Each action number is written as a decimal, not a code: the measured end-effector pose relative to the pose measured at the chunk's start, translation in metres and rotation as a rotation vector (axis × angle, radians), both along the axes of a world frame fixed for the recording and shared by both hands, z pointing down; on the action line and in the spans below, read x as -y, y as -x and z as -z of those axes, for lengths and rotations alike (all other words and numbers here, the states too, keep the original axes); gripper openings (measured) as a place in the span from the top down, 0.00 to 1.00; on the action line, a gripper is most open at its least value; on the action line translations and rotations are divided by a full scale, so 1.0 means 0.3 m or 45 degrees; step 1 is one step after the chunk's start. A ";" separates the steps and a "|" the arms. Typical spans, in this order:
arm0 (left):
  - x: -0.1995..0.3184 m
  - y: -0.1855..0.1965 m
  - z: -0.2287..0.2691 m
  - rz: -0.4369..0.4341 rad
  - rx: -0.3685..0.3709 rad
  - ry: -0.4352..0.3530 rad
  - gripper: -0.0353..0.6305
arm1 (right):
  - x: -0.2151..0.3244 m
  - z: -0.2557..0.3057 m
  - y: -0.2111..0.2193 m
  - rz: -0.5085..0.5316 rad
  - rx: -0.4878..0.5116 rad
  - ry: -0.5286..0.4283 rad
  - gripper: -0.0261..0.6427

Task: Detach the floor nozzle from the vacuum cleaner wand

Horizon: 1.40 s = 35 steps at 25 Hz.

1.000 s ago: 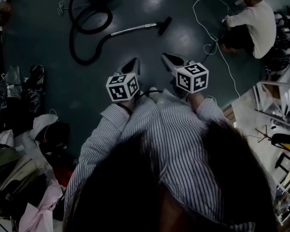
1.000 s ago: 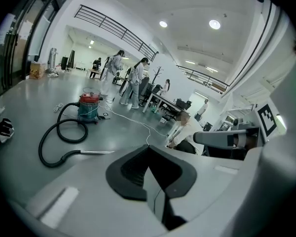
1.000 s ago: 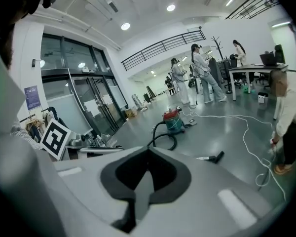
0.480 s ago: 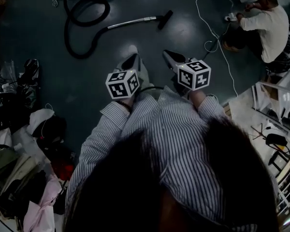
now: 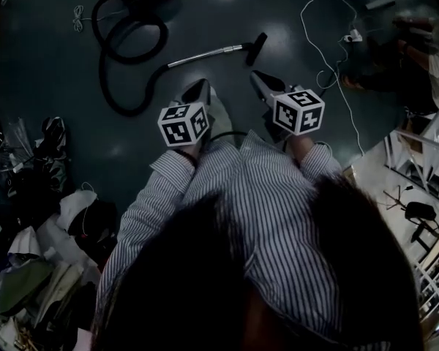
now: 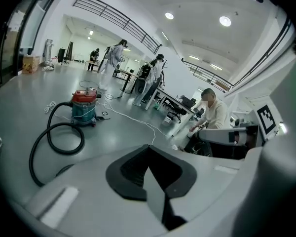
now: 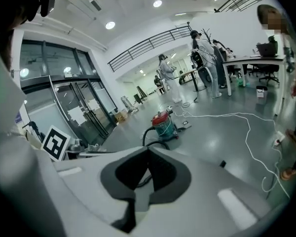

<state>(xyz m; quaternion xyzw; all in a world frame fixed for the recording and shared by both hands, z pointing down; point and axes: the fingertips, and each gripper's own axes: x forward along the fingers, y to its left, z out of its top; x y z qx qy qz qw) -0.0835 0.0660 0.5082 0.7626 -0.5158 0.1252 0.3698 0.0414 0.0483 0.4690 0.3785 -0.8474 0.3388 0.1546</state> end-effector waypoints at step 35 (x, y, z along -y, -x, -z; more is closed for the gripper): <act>0.767 0.015 -1.323 -0.555 0.487 -0.021 0.94 | 0.715 -1.120 -0.126 -0.034 -0.046 0.110 0.96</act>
